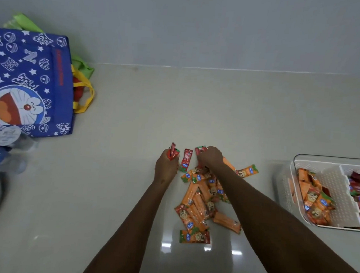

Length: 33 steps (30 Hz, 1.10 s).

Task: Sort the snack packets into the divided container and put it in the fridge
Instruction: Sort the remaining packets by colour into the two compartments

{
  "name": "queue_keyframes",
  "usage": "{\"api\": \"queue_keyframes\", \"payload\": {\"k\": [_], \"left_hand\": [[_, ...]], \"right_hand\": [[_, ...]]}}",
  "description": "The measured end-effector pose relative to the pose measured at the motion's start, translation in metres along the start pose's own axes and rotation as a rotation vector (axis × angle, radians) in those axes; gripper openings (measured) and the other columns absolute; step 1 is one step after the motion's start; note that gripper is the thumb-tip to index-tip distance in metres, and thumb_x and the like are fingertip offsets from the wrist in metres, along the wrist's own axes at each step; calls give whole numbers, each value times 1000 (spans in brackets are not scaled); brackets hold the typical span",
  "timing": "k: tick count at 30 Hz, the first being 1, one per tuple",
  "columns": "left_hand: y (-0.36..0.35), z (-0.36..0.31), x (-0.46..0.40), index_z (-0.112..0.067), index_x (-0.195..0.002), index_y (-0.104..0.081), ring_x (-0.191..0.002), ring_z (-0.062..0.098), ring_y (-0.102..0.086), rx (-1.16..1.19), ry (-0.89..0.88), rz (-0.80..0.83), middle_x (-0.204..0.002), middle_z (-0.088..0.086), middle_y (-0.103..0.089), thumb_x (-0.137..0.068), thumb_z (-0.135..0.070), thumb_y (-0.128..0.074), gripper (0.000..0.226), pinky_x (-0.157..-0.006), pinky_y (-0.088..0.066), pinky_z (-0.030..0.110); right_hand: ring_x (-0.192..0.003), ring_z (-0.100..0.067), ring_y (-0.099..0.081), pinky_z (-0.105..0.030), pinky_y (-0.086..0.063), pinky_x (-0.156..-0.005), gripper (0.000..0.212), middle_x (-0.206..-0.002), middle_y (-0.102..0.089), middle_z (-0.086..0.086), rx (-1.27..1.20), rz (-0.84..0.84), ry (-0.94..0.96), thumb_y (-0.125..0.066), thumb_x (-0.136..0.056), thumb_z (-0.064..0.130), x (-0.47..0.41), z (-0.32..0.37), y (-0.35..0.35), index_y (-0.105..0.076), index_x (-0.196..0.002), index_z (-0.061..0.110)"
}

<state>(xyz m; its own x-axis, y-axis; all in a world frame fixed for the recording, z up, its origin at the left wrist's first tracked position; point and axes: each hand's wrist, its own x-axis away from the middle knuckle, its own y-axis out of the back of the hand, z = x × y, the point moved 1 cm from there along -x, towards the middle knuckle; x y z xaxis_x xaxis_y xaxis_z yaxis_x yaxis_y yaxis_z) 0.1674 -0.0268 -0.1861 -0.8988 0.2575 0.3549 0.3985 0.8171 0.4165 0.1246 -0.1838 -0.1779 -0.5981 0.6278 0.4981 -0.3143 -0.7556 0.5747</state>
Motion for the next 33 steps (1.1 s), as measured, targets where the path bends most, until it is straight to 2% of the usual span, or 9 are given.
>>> {"api": "queue_keyframes", "payload": {"k": [3, 8, 13, 17, 20, 22, 26, 29, 33], "left_hand": [[-12, -5, -4, -13, -113, -62, -94, 20, -64, -208, -79, 13, -104, 3, -68, -93, -32, -58, 28, -81, -50, 30], [-27, -2, -7, -12, -111, -58, -97, 25, -66, -358, -43, -26, -106, 7, -69, -81, -33, -73, 40, -82, -53, 34], [-30, 0, 7, -10, -100, -68, -89, 25, -68, -405, -83, 17, -95, 8, -72, -89, -31, -64, 24, -73, -48, 27], [-36, -20, 48, -14, -83, -69, -72, 18, -63, -100, -48, 161, -79, 7, -70, -90, -34, -62, 21, -65, -45, 28], [-48, -45, 89, -31, -90, -64, -78, 14, -64, 65, -39, 272, -83, -3, -69, -91, -38, -60, 8, -77, -51, 35], [-58, -63, 113, -33, -94, -62, -66, 11, -57, 164, -24, 332, -73, -8, -63, -91, -39, -60, 7, -67, -48, 30], [-87, -96, 153, -27, -98, -61, -53, 8, -47, 289, -32, 408, -60, -12, -54, -93, -33, -59, 9, -52, -39, 23], [-111, -117, 176, -23, -107, -62, -52, 9, -44, 270, -63, 407, -68, -4, -56, -93, -34, -59, 18, -53, -40, 24], [-149, -144, 204, -30, -93, -61, -54, 8, -47, 217, -132, 428, -67, -5, -57, -93, -32, -59, 4, -51, -38, 22]], "right_hand": [[-80, -29, -67, -37, -57, -71, 9, -90, -67, -16, -347, 69, -127, -63, -78, 12, 2, -11, 17, -60, -86, 11], [-38, -11, -53, -16, -39, -37, 3, -66, -62, -8, -779, 76, -255, -62, -81, 7, 32, -45, 72, -63, -84, 9], [-48, -11, -65, -21, -48, -40, 10, -62, -70, -4, -956, 46, -288, -53, -91, 6, 84, -84, 107, -62, -87, 6], [-58, -18, -60, -26, -43, -55, 8, -63, -65, -5, -995, 134, -247, -60, -89, 14, 131, -101, 126, -62, -84, 8], [-65, -23, -51, -27, -35, -64, 11, -65, -61, -7, -1057, 179, -196, -65, -84, 19, 158, -109, 144, -63, -82, 8], [-67, -22, -57, -29, -42, -64, 9, -65, -63, -5, -1083, 186, -143, -64, -86, 18, 173, -114, 158, -62, -85, 10], [-66, -16, -65, -28, -50, -61, 7, -72, -64, -5, -1093, 105, -66, -60, -89, 16, 185, -131, 199, -62, -91, 9], [-77, -23, -71, -33, -58, -67, 14, -87, -74, -10, -1131, 33, -60, -58, -92, 13, 179, -153, 239, -65, -101, 4], [-62, -16, -68, -26, -54, -54, 7, -77, -70, -7, -1083, -117, -74, -57, -92, 10, 154, -187, 298, -64, -93, 7]]}}
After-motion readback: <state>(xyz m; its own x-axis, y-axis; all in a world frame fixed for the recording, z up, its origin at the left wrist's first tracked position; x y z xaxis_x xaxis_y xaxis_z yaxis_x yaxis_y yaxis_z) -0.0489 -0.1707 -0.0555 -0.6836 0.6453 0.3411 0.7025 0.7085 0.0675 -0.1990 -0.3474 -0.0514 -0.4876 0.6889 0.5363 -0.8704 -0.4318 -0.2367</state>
